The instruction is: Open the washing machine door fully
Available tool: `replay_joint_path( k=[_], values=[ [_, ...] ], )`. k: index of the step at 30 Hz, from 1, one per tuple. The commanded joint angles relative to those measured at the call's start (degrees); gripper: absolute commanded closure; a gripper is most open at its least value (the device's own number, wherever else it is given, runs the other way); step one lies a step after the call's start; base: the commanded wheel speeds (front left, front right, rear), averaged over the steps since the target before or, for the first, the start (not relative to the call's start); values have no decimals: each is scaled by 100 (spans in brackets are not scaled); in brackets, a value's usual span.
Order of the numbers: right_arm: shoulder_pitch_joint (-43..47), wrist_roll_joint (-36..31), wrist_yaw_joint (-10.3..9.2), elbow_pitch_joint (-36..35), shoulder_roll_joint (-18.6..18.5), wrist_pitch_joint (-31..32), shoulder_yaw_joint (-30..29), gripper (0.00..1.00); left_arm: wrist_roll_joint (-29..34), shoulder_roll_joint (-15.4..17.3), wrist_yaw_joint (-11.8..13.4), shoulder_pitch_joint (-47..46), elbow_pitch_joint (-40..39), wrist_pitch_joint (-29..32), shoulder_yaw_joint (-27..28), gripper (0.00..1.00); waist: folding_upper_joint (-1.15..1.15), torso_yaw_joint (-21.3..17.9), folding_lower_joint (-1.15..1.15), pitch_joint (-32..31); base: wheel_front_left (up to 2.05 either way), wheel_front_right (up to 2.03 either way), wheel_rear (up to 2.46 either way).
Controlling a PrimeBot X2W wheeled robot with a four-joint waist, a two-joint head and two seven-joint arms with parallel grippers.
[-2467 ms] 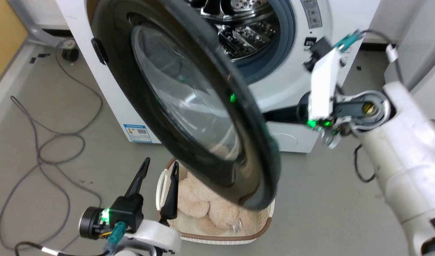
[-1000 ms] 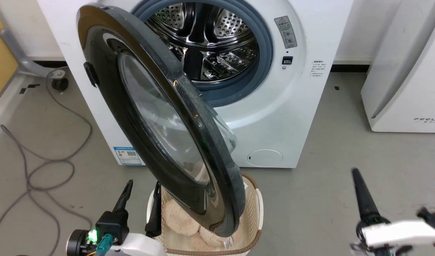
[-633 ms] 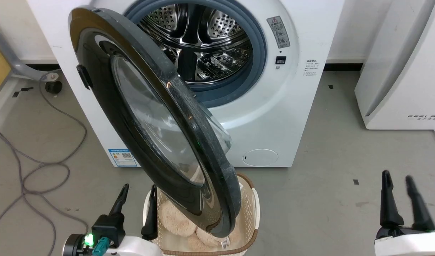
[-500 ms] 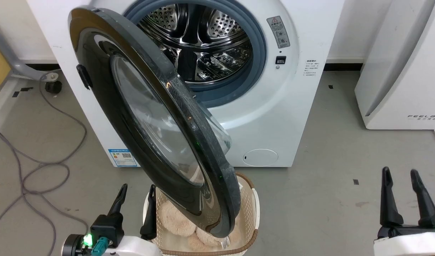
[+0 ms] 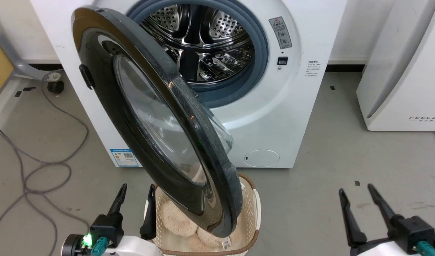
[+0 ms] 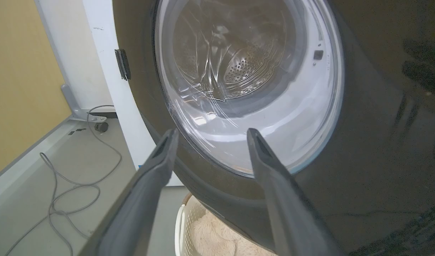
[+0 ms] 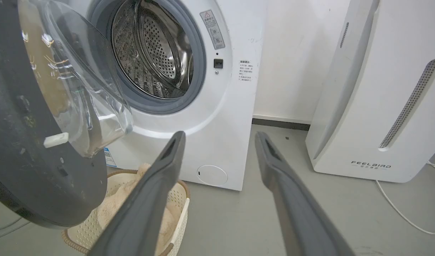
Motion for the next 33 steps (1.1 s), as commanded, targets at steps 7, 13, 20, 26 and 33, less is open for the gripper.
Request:
replay_joint_path(
  k=[7,13,20,26,33],
  values=[
    [-4,80,3,393,25,-76,114,0,8,9,-14,-41,2,-30,11,0,0,-12,0,14,0,0,0],
    [-85,124,3,498,25,-152,134,0,17,7,-46,-48,23,-30,-4,100,0,-6,0,-4,0,0,0],
    [-93,147,3,521,26,-185,93,0,-4,2,-48,-31,-3,-30,-10,100,0,6,0,-34,0,0,0],
    [-79,199,3,529,26,-196,82,0,-144,-5,-21,-61,-190,-30,19,100,0,11,0,-57,0,0,0],
    [-76,291,3,551,26,-213,64,0,-143,-8,50,-210,-823,-30,9,100,0,21,0,-67,0,0,0]
  ],
)
